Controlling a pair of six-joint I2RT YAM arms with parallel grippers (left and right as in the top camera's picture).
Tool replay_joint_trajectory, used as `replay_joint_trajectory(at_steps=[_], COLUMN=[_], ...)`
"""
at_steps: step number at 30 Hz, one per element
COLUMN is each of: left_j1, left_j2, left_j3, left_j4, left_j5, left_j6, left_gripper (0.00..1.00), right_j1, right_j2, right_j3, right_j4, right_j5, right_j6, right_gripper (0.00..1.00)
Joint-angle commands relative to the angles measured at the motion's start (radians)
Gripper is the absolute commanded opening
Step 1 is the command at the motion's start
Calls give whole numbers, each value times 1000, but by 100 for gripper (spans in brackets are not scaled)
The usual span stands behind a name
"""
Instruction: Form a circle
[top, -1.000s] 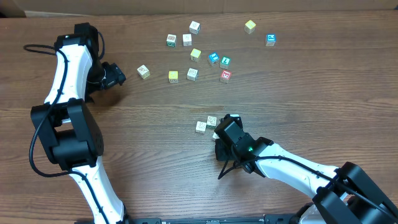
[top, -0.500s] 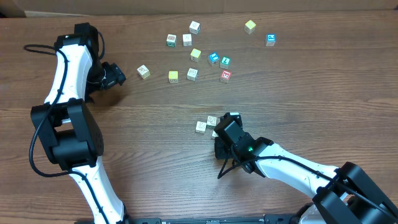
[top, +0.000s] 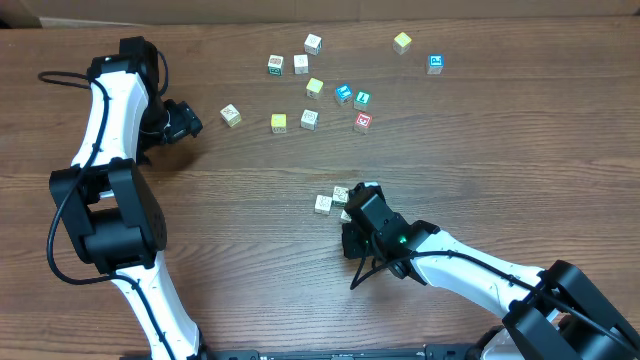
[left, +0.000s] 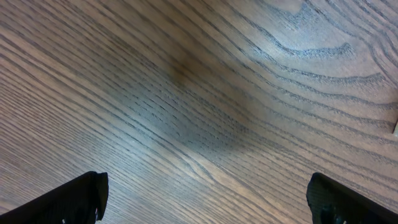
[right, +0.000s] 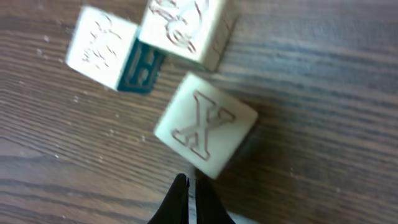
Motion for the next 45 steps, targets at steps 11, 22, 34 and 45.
replay_joint_trajectory(at_steps=[11,22,34,45], left_j1=[-6,-6,-6,-6], left_j2=[13,13,13,13], left_j3=[-4,-4,-4,-4], left_j4=[0,0,0,0], left_j5=[4,4,4,4], left_j6=[-21,-21,-21,-21], left_gripper=[99,100,100,99], right_j1=[0,0,-35,-109], right_j2=[1,1,-33,-29], right_j3=[-6,-6,359,379], right_j4=[42,40,-360,-403], right_j5=[58,55,71,-15], right_j6=[-11,-7,-90,-175], right_gripper=[4,4,4,4])
